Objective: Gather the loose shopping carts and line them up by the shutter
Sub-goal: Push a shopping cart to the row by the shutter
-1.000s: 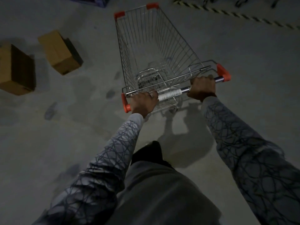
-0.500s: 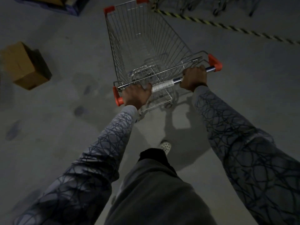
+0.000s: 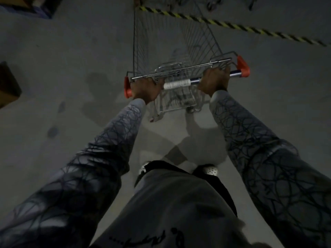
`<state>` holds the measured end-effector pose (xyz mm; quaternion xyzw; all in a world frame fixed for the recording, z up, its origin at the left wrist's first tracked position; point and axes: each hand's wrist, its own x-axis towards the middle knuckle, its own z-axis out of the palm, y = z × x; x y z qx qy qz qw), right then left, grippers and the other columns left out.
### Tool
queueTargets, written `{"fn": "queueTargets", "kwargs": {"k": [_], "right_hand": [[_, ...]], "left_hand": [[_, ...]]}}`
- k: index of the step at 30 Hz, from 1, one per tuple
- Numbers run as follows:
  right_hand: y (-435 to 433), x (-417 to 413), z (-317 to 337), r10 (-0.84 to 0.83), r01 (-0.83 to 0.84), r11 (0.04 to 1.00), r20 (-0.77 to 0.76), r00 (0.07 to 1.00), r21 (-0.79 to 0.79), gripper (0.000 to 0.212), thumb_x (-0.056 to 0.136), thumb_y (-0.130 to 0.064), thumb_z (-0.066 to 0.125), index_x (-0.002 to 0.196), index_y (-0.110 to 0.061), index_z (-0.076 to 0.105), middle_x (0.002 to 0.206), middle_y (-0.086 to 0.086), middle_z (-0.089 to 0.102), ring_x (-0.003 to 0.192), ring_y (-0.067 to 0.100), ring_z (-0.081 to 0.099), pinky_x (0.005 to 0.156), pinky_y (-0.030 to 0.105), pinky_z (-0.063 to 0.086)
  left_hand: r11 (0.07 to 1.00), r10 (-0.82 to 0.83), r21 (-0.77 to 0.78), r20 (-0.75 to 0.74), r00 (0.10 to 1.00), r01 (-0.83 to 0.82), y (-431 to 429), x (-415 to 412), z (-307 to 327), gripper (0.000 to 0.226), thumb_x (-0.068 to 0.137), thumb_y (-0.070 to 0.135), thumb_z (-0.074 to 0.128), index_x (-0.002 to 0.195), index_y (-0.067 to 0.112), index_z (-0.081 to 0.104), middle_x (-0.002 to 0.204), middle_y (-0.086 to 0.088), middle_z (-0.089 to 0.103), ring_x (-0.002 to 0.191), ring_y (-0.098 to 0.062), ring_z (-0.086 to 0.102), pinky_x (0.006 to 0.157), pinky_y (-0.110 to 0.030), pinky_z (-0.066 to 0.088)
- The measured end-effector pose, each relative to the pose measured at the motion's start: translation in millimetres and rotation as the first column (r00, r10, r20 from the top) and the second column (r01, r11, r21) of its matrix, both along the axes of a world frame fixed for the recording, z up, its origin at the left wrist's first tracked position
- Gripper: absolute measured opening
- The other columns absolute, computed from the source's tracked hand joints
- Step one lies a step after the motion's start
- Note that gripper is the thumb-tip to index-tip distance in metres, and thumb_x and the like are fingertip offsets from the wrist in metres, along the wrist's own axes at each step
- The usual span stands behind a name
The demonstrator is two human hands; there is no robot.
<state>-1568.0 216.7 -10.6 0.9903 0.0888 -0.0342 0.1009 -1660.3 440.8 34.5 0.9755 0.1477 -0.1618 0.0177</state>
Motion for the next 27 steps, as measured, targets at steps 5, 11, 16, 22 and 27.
{"fn": "queueTargets", "kwargs": {"k": [5,11,16,22,27], "right_hand": [[-136,59,10,0.009,-0.011,0.998,-0.02,1.0,-0.06,0.033,0.091,-0.03,0.05,0.109,-0.006,0.066,0.107,0.019,0.071,0.102,0.036,0.067,0.118,0.056,0.02],[-265,136,14,-0.032,0.029,0.997,-0.044,0.999,-0.065,0.032,0.09,-0.027,0.051,0.113,-0.008,0.064,0.111,0.016,0.069,0.107,0.035,0.065,0.117,0.052,0.024],[-361,216,16,-0.033,0.03,0.998,-0.068,0.997,-0.049,0.034,0.091,-0.028,0.054,0.118,-0.007,0.061,0.117,0.018,0.067,0.112,0.036,0.062,0.119,0.055,0.018],[-471,350,17,0.012,-0.015,0.999,-0.093,0.996,-0.035,0.041,0.089,-0.029,0.06,0.124,-0.006,0.06,0.123,0.017,0.065,0.118,0.038,0.059,0.118,0.059,0.018],[-565,455,19,0.087,-0.084,0.996,-0.21,0.974,0.025,0.039,0.093,-0.026,0.057,0.129,-0.009,0.057,0.133,0.017,0.06,0.128,0.041,0.051,0.117,0.065,0.017]], "left_hand": [[0.998,-0.057,0.031,0.057,0.997,0.056,-131,62,-9,0.067,0.101,0.059,0.022,0.118,0.015,0.07,0.123,-0.014,0.067,0.118,-0.034,0.06,0.108,-0.05,0.031],[0.996,-0.085,0.009,0.09,0.992,0.084,-260,141,-14,0.069,0.099,0.061,0.02,0.113,0.015,0.07,0.116,-0.014,0.069,0.111,-0.035,0.063,0.1,-0.048,0.037],[0.99,-0.143,0.04,0.12,0.983,0.139,-360,214,-20,0.064,0.096,0.059,0.018,0.107,0.02,0.068,0.106,-0.014,0.07,0.099,-0.037,0.065,0.09,-0.047,0.046],[0.999,0.035,0.007,0.233,0.972,-0.038,-485,329,-29,0.071,0.097,0.06,0.022,0.098,0.013,0.074,0.098,-0.02,0.071,0.095,-0.038,0.066,0.094,-0.049,0.046],[0.999,0.023,0.039,0.246,0.969,-0.033,-576,415,-36,0.063,0.1,0.053,0.022,0.117,0.012,0.067,0.103,-0.026,0.069,0.097,-0.043,0.064,0.09,-0.047,0.044]]}}
